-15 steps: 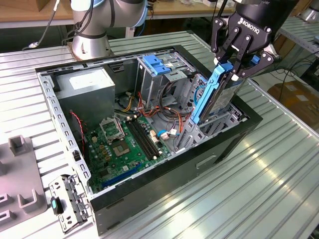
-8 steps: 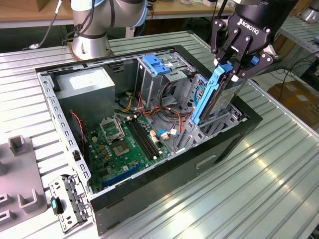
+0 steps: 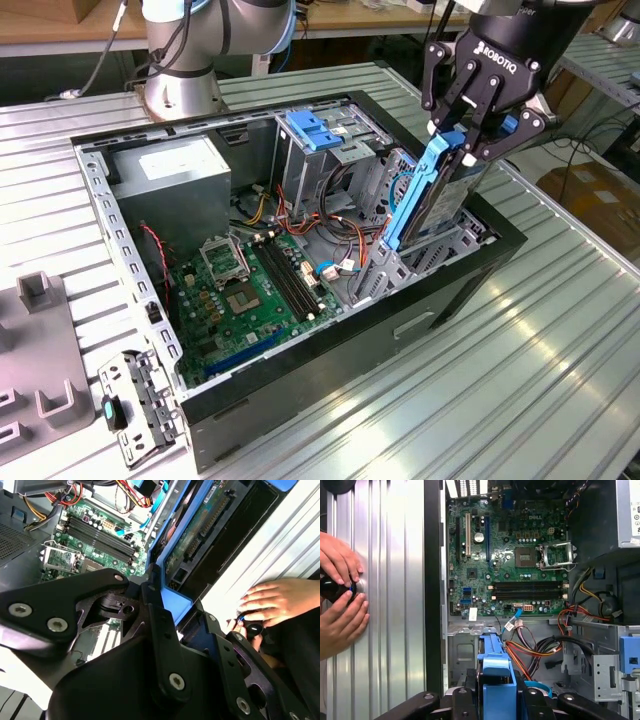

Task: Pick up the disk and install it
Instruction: 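Insert the disk into the insertion slot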

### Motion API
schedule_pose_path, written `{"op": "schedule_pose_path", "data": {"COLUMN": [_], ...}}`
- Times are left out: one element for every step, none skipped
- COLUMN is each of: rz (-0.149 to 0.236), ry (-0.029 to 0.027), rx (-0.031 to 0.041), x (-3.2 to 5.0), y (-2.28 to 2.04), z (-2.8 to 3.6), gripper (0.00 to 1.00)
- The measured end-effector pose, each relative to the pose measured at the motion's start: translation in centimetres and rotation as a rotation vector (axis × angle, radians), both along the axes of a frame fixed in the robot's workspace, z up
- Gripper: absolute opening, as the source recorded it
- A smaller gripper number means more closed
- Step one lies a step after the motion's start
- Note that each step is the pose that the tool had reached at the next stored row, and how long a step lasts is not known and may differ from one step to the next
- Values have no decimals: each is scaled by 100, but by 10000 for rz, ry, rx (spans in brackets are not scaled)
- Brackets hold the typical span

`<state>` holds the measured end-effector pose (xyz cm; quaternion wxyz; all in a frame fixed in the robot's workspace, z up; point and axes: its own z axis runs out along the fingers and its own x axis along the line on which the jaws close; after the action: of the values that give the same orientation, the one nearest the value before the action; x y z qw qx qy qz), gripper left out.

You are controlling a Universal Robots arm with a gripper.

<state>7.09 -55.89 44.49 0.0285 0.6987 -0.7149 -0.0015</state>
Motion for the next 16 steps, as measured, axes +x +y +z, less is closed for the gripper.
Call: {"op": "schedule_pose_path", "data": {"rz": [0, 0, 0, 0, 0, 0, 0, 0, 0, 0, 0, 0, -1, -1, 0, 24], "ry": [0, 0, 0, 0, 0, 0, -1, -2, -4, -4, -3, -4, -4, -4, -4, -4], "rx": [1, 1, 1, 2, 0, 4, 5, 4, 2, 2, 2, 3, 2, 1, 1, 2], "x": [0, 0, 0, 0, 0, 0, 0, 0, 0, 0, 0, 0, 0, 0, 0, 0], "y": [0, 0, 0, 0, 0, 0, 0, 0, 0, 0, -1, -1, -2, -3, -3, -3], "z": [-1, -2, -2, -3, -3, -7, -17, -32, -63, -126, -168, -187, -215, -241, -258, -300], "gripper": [37, 37, 37, 37, 38, 51, 51, 51, 51, 51, 43, 36, 36, 24, 24, 12]}}
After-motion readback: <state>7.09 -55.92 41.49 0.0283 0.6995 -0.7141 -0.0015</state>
